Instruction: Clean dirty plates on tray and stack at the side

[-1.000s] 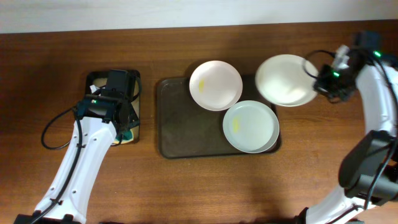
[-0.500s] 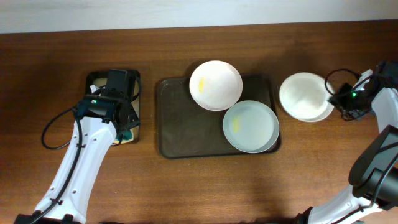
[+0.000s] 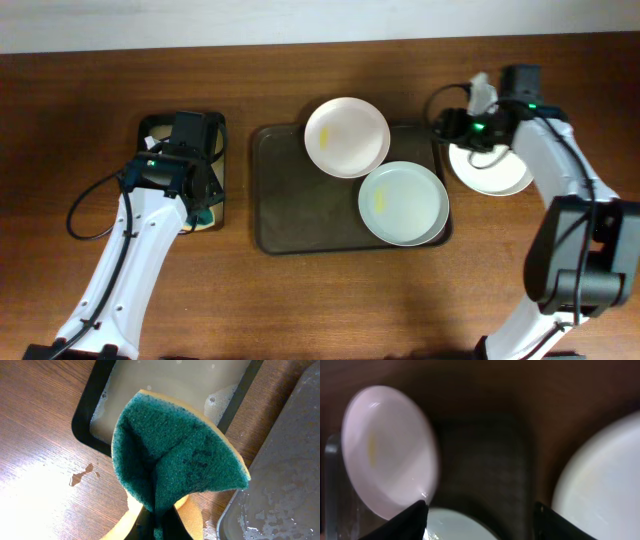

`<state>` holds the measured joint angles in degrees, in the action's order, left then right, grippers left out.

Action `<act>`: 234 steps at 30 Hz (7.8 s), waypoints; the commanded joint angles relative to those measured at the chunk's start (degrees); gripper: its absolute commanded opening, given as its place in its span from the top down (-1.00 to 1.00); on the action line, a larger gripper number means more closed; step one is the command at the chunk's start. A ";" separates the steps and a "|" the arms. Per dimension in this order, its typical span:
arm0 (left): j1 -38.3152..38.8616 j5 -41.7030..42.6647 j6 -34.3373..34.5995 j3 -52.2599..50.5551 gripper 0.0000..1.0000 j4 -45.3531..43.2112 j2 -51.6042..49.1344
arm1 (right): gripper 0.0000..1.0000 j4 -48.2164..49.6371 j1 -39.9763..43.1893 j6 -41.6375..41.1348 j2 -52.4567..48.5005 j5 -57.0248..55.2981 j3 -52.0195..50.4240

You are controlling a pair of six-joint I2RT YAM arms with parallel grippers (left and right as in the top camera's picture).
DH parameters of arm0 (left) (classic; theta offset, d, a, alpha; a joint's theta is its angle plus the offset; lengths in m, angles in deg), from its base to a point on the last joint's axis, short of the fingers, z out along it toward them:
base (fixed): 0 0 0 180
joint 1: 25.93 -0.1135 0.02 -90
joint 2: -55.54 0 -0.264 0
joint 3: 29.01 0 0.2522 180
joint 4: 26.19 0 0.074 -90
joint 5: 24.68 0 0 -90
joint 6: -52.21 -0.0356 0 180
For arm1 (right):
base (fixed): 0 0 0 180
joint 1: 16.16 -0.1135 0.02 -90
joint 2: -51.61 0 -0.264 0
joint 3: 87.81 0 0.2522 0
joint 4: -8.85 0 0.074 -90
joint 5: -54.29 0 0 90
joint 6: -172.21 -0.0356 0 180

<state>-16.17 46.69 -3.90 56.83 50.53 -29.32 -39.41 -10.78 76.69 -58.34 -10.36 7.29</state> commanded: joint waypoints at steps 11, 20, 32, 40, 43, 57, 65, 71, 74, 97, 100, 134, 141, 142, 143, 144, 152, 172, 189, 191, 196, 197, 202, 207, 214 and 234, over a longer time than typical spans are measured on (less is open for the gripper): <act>-0.24 0.04 -0.50 -0.02 1.00 -0.50 0.55 | -0.27 7.98 -14.86 -5.53 -10.91 -15.15 1.40; -0.24 0.04 -0.50 -0.04 1.00 -0.70 0.55 | 0.61 8.37 -15.63 -5.51 -11.45 -7.78 1.40; -0.17 5.20 -3.63 -2.49 1.00 -6.36 0.44 | 0.92 5.88 -24.90 -5.53 -11.45 -8.00 1.40; -0.17 14.73 -6.78 -5.70 1.00 -13.60 0.44 | 0.53 0.39 -29.29 -5.53 -11.45 -7.82 1.38; -0.13 16.41 -6.75 -6.19 1.00 -14.78 0.44 | 0.50 1.62 -30.14 -5.51 -11.45 -8.09 1.38; 0.28 22.75 -6.73 -6.38 1.00 -16.04 -0.52 | 0.92 5.57 -30.18 -5.53 -15.50 -12.90 1.27; 5.40 23.80 -4.96 -6.38 1.00 -21.03 -6.14 | 0.92 -0.13 -30.18 -6.01 -15.52 -9.86 1.27; 9.77 23.82 0.04 -6.38 1.00 -28.24 -12.57 | 0.92 -3.26 -30.12 -8.59 -15.52 -5.03 1.27; 11.13 23.82 2.69 -6.38 1.00 -30.42 -15.80 | 0.92 -3.30 -30.08 -9.84 -15.52 -5.22 1.27; 13.73 -5.75 0.37 -2.71 1.00 -18.27 -21.20 | 0.92 -6.93 -30.01 -14.97 -13.62 -17.29 1.29; 13.73 -3.82 0.37 -0.90 1.00 -17.84 -18.38 | 0.92 -7.19 -30.01 -14.95 -13.62 -17.27 1.29; 10.69 -6.99 -1.38 1.03 1.00 -16.94 -16.90 | 0.92 -7.15 -30.03 -14.95 -13.62 -18.53 1.29; 10.75 20.24 -0.20 0.35 1.00 -19.41 -13.14 | 0.92 -7.04 -30.03 -14.97 -13.62 -18.53 1.29; 10.78 21.09 0.72 -0.09 1.00 -19.67 -13.51 | 0.92 -7.08 -30.03 -14.97 -13.62 -18.51 1.29; 10.88 21.51 1.92 -0.63 1.00 -20.02 -14.05 | 0.92 -7.08 -30.01 -14.95 -13.62 -18.51 1.29; 11.10 21.70 2.69 -1.03 1.00 -20.26 -14.64 | 0.92 -7.08 -30.03 -14.97 -13.62 -18.51 1.29; 15.52 22.97 2.78 -1.88 1.00 -22.62 -23.26 | 0.92 -6.64 -30.01 -14.95 -13.62 -18.53 1.29; 9.05 -4.87 2.97 -0.39 1.00 -12.92 -17.55 | 0.92 -12.90 -30.03 -13.90 -12.76 -18.34 6.54; -14.32 12.44 0.15 -0.68 1.00 -7.54 0.66 | 0.92 -39.80 -41.22 -9.68 -7.39 -63.01 34.42; -14.84 12.39 -1.60 -0.79 1.00 -7.52 0.57 | 0.92 -40.72 -44.81 -7.30 -7.39 -71.36 35.12; -15.08 12.26 -1.90 -0.79 1.00 -7.52 0.57 | 0.92 -40.50 -54.01 1.07 -7.41 -94.03 35.12; -15.06 12.28 -1.90 -0.79 1.00 -7.52 0.57 | 0.92 -40.50 -55.12 2.62 -7.39 -96.85 35.12; -15.08 12.26 -1.90 -0.79 1.00 -7.41 0.57 | 0.92 -39.21 -59.49 13.03 -7.39 -106.66 35.12; -15.08 12.26 -1.90 -0.79 1.00 -7.10 0.57 | 0.92 -38.56 -60.13 13.68 -7.41 -107.47 35.12; -15.08 12.24 -1.90 -0.79 1.00 -7.10 0.57 | 0.92 -38.07 -58.29 7.19 -7.41 -102.73 35.12; -15.06 12.26 -1.88 -0.79 1.00 -6.71 0.55 | 0.92 -40.48 -9.38 -10.43 -7.69 -23.08 34.29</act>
<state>-30.88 58.76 -4.82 56.19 43.82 -28.90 -79.45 -30.80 68.43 -67.28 -48.53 41.34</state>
